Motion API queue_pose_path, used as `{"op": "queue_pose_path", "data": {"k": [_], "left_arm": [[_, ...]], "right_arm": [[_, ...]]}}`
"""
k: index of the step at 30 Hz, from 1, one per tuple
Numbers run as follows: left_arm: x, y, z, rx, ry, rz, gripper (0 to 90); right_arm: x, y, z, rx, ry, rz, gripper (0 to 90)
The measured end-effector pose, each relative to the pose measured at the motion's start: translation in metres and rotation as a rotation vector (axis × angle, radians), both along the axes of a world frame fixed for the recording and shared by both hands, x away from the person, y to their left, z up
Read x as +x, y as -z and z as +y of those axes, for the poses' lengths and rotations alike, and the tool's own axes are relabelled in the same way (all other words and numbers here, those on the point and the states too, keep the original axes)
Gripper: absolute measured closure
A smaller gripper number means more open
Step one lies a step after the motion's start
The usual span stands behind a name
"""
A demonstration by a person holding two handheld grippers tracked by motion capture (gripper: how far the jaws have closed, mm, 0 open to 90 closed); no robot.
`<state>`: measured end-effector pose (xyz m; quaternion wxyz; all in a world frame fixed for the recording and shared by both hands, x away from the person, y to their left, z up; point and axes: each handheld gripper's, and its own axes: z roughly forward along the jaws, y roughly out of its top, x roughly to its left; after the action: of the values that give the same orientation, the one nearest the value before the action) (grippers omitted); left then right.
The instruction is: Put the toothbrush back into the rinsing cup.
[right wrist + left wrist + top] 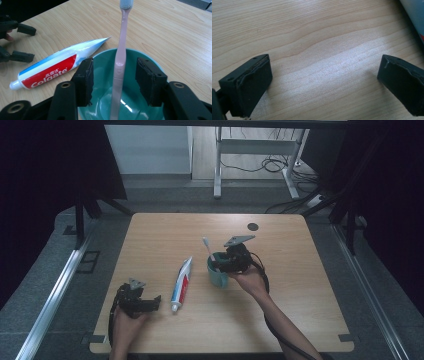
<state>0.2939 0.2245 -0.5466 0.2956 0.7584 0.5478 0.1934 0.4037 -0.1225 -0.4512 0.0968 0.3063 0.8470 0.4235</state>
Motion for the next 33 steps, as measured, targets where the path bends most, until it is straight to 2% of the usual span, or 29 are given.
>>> {"op": "queue_pose_path", "data": {"k": [10,12,15,26,33], "left_arm": [[0.0,0.0,0.0,0.0,0.0,0.0,0.0],[0.0,0.0,0.0,0.0,0.0,0.0,0.0],[0.0,0.0,0.0,0.0,0.0,0.0,0.0],[0.0,0.0,0.0,0.0,0.0,0.0,0.0],[0.0,0.0,0.0,0.0,0.0,0.0,0.0]], "right_arm": [[-0.003,-0.006,-0.001,-0.018,-0.003,-0.009,40.4],[-0.004,-0.007,-0.002,-0.019,0.013,-0.004,37.4],[-0.003,-0.009,-0.005,-0.001,0.03,0.014,33.7],[-0.007,-0.013,-0.011,0.005,0.053,0.0,22.6],[-0.009,-0.013,-0.014,-0.023,0.045,0.013,15.4]]}}
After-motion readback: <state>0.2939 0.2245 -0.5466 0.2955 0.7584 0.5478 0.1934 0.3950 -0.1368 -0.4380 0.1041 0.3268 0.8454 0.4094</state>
